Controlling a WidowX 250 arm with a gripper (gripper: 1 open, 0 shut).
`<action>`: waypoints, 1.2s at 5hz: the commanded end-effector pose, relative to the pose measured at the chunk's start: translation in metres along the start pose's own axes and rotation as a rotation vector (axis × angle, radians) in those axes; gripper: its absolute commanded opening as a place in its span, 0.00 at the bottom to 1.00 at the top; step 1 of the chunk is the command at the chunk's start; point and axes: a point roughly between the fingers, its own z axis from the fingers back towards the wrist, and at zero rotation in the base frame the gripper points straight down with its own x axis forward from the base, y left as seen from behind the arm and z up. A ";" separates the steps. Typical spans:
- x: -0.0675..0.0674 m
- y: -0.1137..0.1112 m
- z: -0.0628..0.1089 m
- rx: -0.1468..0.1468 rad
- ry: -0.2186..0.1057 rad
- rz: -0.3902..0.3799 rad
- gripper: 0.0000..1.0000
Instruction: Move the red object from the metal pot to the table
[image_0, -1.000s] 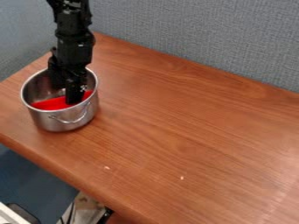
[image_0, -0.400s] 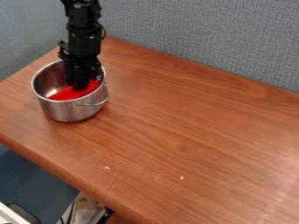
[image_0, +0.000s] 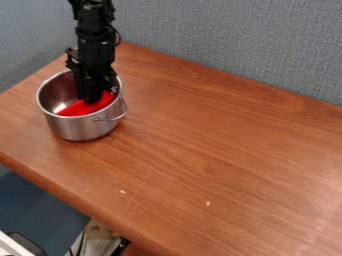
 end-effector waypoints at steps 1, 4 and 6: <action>0.003 -0.006 -0.003 -0.028 -0.008 -0.037 0.00; -0.021 -0.007 0.013 -0.086 -0.029 -0.285 0.00; -0.030 0.018 0.017 -0.127 -0.074 -0.218 0.00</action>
